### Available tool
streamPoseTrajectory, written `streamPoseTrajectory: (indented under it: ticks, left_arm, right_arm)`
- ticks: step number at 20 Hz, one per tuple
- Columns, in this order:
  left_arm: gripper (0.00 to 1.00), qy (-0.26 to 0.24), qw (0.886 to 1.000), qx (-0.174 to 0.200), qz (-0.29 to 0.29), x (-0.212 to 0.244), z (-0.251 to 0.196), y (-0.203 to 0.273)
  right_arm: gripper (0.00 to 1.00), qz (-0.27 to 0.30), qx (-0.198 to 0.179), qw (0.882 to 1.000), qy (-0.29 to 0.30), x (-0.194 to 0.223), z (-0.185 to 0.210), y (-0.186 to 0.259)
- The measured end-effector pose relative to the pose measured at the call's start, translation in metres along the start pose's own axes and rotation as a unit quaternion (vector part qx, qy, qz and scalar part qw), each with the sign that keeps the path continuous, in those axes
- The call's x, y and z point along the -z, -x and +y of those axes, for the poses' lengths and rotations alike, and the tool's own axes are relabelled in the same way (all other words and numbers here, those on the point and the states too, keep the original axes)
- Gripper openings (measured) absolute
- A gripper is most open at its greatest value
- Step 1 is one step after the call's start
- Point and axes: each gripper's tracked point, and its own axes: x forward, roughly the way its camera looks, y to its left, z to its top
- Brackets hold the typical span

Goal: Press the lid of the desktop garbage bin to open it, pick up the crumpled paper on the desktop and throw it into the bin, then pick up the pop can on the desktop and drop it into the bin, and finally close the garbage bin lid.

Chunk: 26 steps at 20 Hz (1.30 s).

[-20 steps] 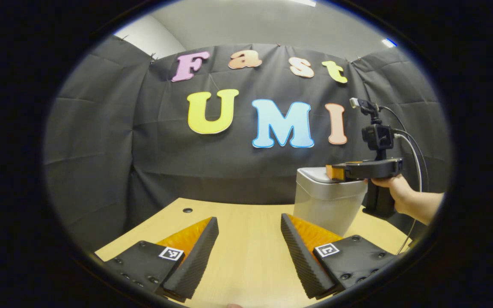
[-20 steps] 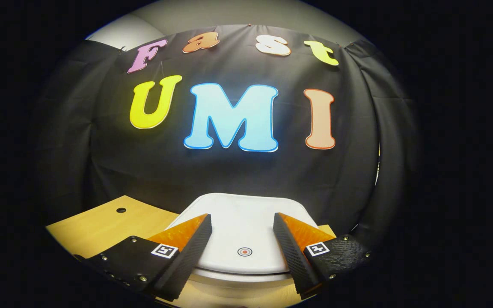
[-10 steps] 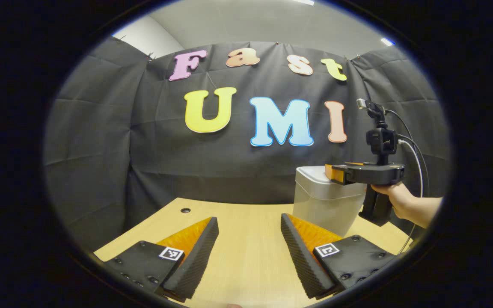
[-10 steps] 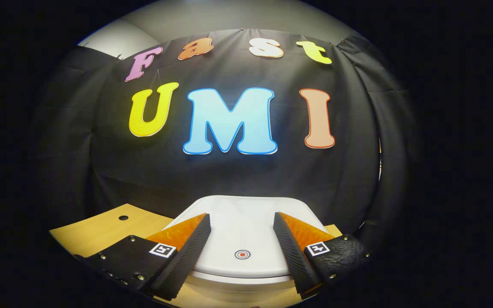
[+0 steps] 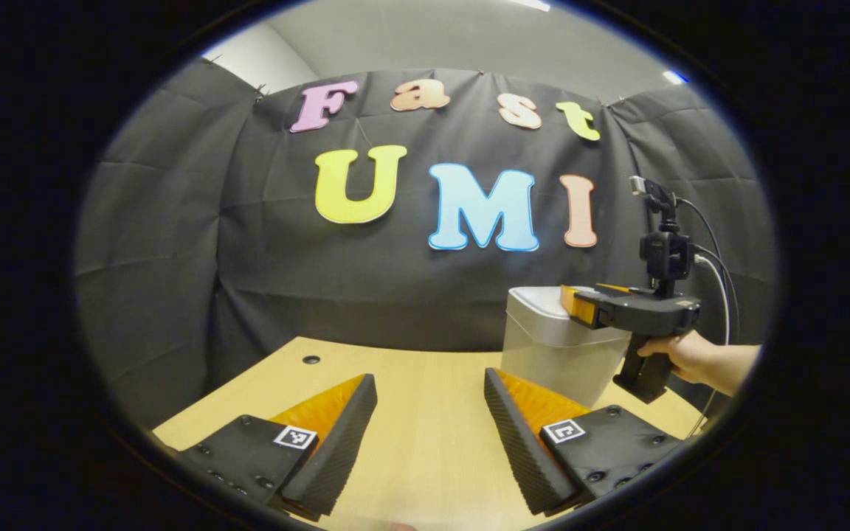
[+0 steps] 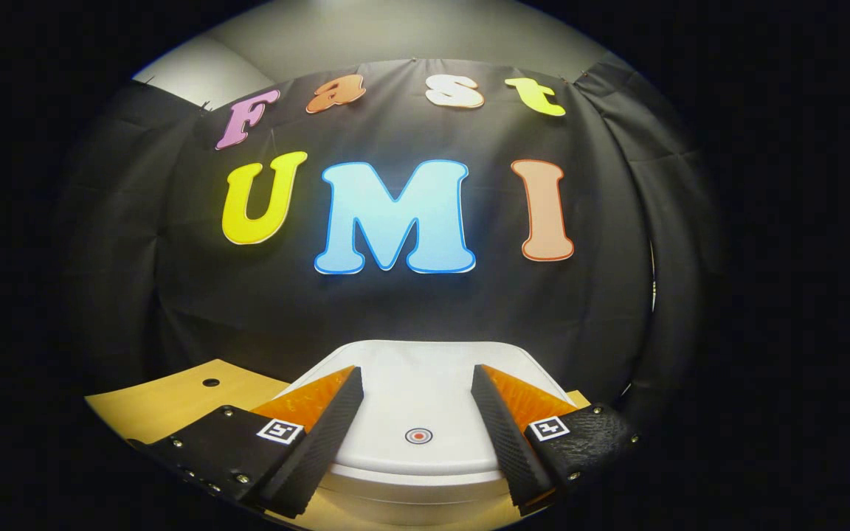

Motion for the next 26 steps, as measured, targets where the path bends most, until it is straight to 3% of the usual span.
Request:
streamPoseTrajectory:
  ticks: [1,4,11,15,17,19,21,22,26]
  left_arm:
    - [1.0,0.001,1.0,0.001,0.001,0.001,0.0,-0.002]
    - [0.96,0.004,1.0,0.001,0.006,0.005,0.002,-0.005]
    - [1.0,0.007,1.0,-0.01,0.006,0.003,0.015,-0.007]
    - [0.99,0.011,1.0,-0.006,-0.007,-0.005,0.01,-0.004]
    - [0.99,0.008,1.0,-0.004,-0.015,-0.011,0.006,0.002]
    - [0.92,0.005,1.0,-0.001,-0.021,-0.014,0.0,0.007]
    - [1.0,0.001,1.0,0.0,-0.025,-0.017,-0.004,0.013]
    - [0.95,-0.002,1.0,0.0,-0.026,-0.018,-0.006,0.016]
    - [0.99,-0.02,0.999,-0.014,-0.034,-0.026,-0.008,0.028]
  right_arm:
    - [0.96,-0.003,0.001,1.0,-0.001,0.0,0.0,0.0]
    - [0.96,-0.007,-0.003,1.0,-0.004,0.002,-0.001,-0.001]
    - [0.96,-0.04,0.0,0.999,0.007,-0.002,-0.003,-0.002]
    - [0.97,0.021,-0.008,1.0,-0.01,0.009,0.0,-0.002]
    - [0.97,0.0,-0.006,1.0,-0.003,0.001,-0.002,-0.003]
    - [0.97,0.006,-0.007,1.0,-0.007,0.004,-0.001,-0.003]
    - [0.97,0.005,-0.005,1.0,-0.013,0.002,-0.001,-0.002]
    - [0.97,-0.003,-0.002,1.0,-0.013,-0.001,-0.001,-0.002]
    - [0.96,0.0,0.015,1.0,-0.007,-0.001,-0.002,0.008]
